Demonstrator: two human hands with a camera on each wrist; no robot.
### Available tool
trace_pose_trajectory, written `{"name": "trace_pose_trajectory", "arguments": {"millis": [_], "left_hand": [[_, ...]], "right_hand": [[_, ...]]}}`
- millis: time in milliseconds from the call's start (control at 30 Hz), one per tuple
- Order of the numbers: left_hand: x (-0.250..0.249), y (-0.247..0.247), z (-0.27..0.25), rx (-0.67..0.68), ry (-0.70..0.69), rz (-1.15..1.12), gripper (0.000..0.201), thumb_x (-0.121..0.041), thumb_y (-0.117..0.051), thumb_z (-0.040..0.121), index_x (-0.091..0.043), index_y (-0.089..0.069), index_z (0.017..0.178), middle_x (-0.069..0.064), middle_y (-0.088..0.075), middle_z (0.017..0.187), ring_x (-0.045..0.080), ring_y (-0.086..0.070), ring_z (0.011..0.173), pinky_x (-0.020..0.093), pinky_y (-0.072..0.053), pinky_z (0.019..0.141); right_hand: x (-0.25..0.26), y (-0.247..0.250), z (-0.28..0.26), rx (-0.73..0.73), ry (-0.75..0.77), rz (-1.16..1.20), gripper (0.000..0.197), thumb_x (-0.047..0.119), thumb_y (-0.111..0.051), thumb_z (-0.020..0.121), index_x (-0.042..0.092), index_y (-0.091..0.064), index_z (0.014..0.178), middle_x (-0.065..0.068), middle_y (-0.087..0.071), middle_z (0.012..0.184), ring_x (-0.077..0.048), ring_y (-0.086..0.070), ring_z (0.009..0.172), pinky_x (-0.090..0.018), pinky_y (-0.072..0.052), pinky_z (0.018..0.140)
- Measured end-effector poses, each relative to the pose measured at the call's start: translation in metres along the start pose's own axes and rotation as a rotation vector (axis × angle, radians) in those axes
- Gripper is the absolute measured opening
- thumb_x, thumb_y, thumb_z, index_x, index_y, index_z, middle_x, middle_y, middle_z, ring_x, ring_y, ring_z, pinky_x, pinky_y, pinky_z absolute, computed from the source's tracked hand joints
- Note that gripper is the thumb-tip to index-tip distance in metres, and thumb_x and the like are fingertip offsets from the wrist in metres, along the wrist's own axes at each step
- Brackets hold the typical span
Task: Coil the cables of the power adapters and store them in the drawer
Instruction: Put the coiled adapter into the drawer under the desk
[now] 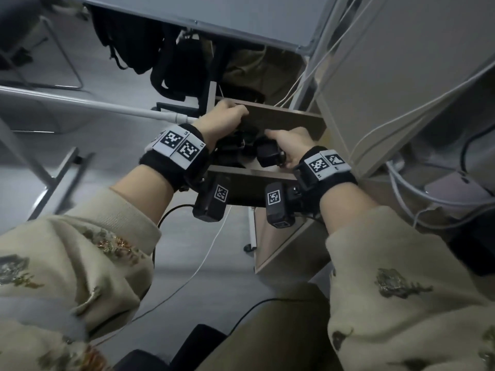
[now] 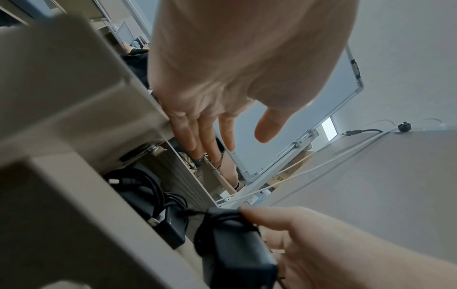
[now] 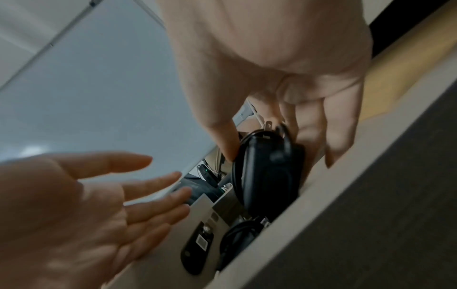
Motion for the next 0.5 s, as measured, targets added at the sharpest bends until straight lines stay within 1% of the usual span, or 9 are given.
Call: {"name": "trace_pose_trajectory", "arguments": {"millis": [67, 133, 200, 233, 267, 300, 400, 433, 500], "left_hand": [[0.001, -0.001, 0.001, 0.018, -0.005, -0.001, 0.018, -0.023, -0.046, 0.100, -0.019, -0.053, 0.083, -0.002, -0.052, 0.082, 0.010, -0.049, 0.073, 0.023, -0.041, 0.068], [0.002, -0.003, 0.000, 0.026, -0.011, 0.014, 0.018, -0.021, -0.048, 0.099, -0.019, -0.054, 0.083, -0.002, -0.052, 0.082, 0.010, -0.051, 0.076, 0.023, -0.043, 0.072], [0.003, -0.004, 0.000, 0.030, -0.018, 0.044, 0.011, -0.023, -0.051, 0.098, -0.016, -0.059, 0.098, -0.003, -0.056, 0.090, 0.013, -0.056, 0.090, 0.025, -0.046, 0.083], [0.004, -0.004, -0.001, 0.034, -0.016, 0.056, 0.015, -0.025, -0.052, 0.098, -0.016, -0.058, 0.107, -0.003, -0.058, 0.095, 0.014, -0.056, 0.097, 0.026, -0.047, 0.088], [0.005, -0.004, -0.001, 0.041, -0.006, 0.056, 0.020, -0.026, -0.053, 0.097, -0.016, -0.057, 0.113, -0.002, -0.059, 0.099, 0.014, -0.057, 0.099, 0.025, -0.048, 0.087], [0.005, -0.004, -0.002, 0.051, 0.004, 0.050, 0.023, -0.026, -0.053, 0.097, -0.016, -0.056, 0.117, -0.001, -0.059, 0.103, 0.013, -0.057, 0.099, 0.023, -0.049, 0.083], [0.005, -0.004, -0.005, 0.062, 0.010, 0.050, 0.027, -0.026, -0.054, 0.097, -0.016, -0.057, 0.122, 0.002, -0.060, 0.107, 0.010, -0.057, 0.092, 0.019, -0.049, 0.074], [0.005, -0.004, -0.005, 0.061, 0.008, 0.049, 0.027, -0.025, -0.054, 0.097, -0.016, -0.057, 0.122, 0.001, -0.059, 0.107, 0.009, -0.057, 0.091, 0.018, -0.049, 0.074], [0.004, -0.004, -0.006, 0.057, 0.008, 0.051, 0.026, -0.026, -0.054, 0.097, -0.018, -0.057, 0.121, 0.002, -0.060, 0.109, 0.008, -0.057, 0.091, 0.017, -0.048, 0.073]], "right_hand": [[-0.006, -0.006, 0.015, 0.029, -0.003, -0.062, 0.065, 0.040, -0.080, 0.057, 0.006, -0.059, 0.109, -0.010, -0.071, 0.098, -0.031, -0.070, 0.087, -0.046, -0.057, 0.085], [-0.007, -0.009, 0.011, 0.054, -0.023, -0.142, 0.057, 0.035, -0.079, 0.070, 0.004, -0.049, 0.107, -0.011, -0.068, 0.102, -0.031, -0.068, 0.092, -0.046, -0.056, 0.088], [-0.013, -0.011, 0.014, 0.063, -0.044, -0.211, 0.051, 0.031, -0.076, 0.080, 0.004, -0.044, 0.110, -0.008, -0.063, 0.101, -0.026, -0.064, 0.092, -0.042, -0.054, 0.089], [-0.016, -0.012, 0.016, 0.071, -0.050, -0.289, 0.047, 0.034, -0.073, 0.084, 0.007, -0.044, 0.110, -0.007, -0.058, 0.099, -0.024, -0.060, 0.090, -0.038, -0.051, 0.086], [-0.017, -0.013, 0.016, 0.081, -0.047, -0.381, 0.047, 0.037, -0.069, 0.087, 0.007, -0.047, 0.115, -0.007, -0.055, 0.099, -0.023, -0.056, 0.087, -0.035, -0.048, 0.081], [-0.019, -0.014, 0.019, 0.092, -0.046, -0.467, 0.049, 0.041, -0.067, 0.088, 0.006, -0.050, 0.118, -0.008, -0.053, 0.100, -0.023, -0.054, 0.087, -0.034, -0.044, 0.078], [-0.017, -0.020, 0.023, 0.146, -0.029, -0.595, 0.053, 0.047, -0.065, 0.088, 0.006, -0.057, 0.121, -0.010, -0.060, 0.106, -0.024, -0.057, 0.084, -0.034, -0.044, 0.071], [-0.017, -0.021, 0.024, 0.167, -0.021, -0.642, 0.053, 0.047, -0.063, 0.089, 0.005, -0.057, 0.122, -0.010, -0.061, 0.108, -0.025, -0.059, 0.085, -0.034, -0.044, 0.070], [-0.015, -0.024, 0.024, 0.207, 0.023, -0.736, 0.049, 0.045, -0.053, 0.095, 0.007, -0.055, 0.126, -0.010, -0.059, 0.117, -0.030, -0.061, 0.101, -0.036, -0.046, 0.078]]}}
Point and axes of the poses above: each hand's wrist, its own z-axis towards the middle knuckle, its own y-axis out of the back of the hand, x = y × z, the point moved 2 cm from there along z, towards the middle knuckle
